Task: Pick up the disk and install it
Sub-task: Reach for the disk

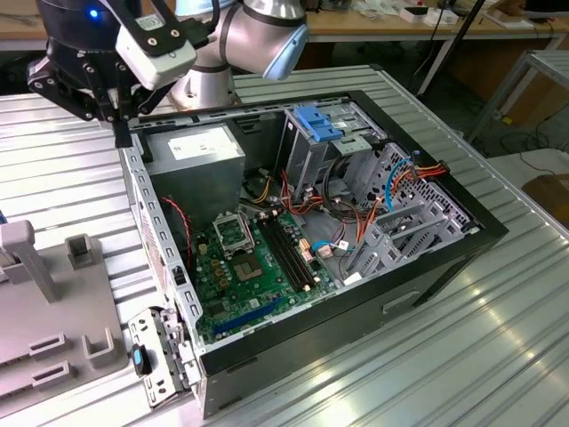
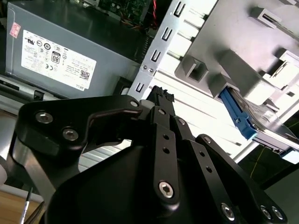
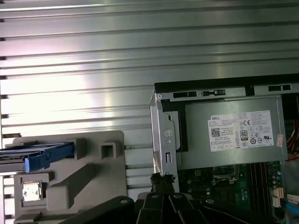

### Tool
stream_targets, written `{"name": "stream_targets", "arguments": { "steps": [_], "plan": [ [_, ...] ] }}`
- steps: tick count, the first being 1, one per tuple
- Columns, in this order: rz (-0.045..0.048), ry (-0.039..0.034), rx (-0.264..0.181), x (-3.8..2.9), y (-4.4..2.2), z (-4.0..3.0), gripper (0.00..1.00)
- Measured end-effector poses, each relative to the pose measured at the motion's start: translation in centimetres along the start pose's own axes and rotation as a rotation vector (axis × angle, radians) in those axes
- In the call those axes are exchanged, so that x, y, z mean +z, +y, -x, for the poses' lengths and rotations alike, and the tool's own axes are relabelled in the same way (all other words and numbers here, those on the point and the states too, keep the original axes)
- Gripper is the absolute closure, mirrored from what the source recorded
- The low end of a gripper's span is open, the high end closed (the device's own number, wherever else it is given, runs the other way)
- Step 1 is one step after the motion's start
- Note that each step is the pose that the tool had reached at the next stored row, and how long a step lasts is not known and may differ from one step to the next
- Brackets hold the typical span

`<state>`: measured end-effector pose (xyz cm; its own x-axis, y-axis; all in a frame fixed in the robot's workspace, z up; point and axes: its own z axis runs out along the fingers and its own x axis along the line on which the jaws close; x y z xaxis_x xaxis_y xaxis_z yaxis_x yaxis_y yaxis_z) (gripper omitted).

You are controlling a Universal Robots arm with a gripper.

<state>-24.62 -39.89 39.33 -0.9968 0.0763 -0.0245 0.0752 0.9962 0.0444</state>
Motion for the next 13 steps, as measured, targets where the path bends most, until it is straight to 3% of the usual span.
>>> {"name": "stream_targets", "arguments": {
  "steps": [9, 11, 12, 13],
  "plan": [
    [0.0001, 0.0, 0.0, -0.07, -0.2, -2.7, 0.89],
    [-0.0001, 0.0001, 0.0, -0.1, -0.23, -3.58, 0.89],
    [-0.0001, 0.0, 0.0, -0.11, -0.13, -4.63, 0.89],
    [0.0, 0.0001, 0.0, -0.12, -0.06, -5.0, 0.89]
  ]
}}
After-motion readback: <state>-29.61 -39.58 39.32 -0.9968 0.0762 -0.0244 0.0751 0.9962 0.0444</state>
